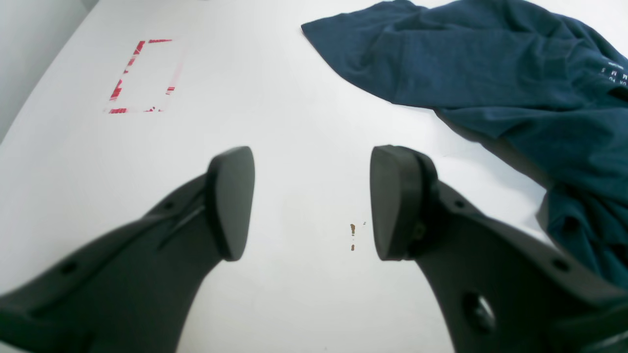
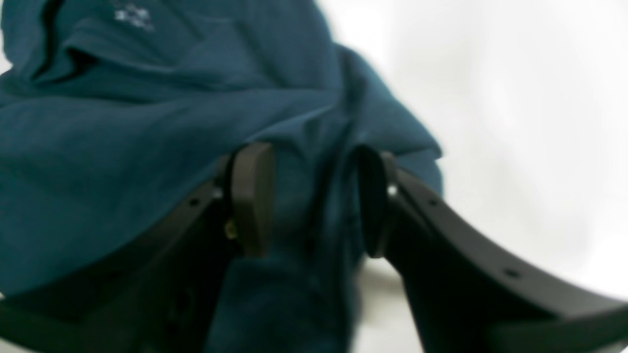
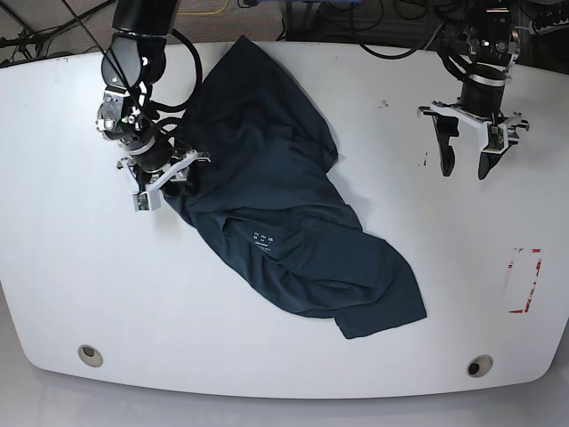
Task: Fold the T-shirt properly
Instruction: 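Grasp the T-shirt edge with the right gripper and drag it slightly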
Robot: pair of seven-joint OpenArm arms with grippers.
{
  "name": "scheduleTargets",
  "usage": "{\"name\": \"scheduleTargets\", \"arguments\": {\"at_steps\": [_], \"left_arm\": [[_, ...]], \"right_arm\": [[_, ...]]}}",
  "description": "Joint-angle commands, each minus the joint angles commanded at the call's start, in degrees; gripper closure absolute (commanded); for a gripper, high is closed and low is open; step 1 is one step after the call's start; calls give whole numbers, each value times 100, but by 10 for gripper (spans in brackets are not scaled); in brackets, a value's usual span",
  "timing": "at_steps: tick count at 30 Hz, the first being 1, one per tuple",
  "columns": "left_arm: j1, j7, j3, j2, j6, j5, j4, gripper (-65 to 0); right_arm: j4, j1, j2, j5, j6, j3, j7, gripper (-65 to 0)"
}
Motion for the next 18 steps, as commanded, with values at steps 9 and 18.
{"name": "scheduleTargets", "arguments": {"at_steps": [9, 18], "left_arm": [[-46, -48, 4, -12, 26, 4, 45, -350], [-38, -40, 9, -28, 23, 7, 0, -349]], "right_arm": [[204, -156, 155, 29, 62, 96, -30, 0], [1108, -427, 377, 13, 92, 189, -53, 0]]}}
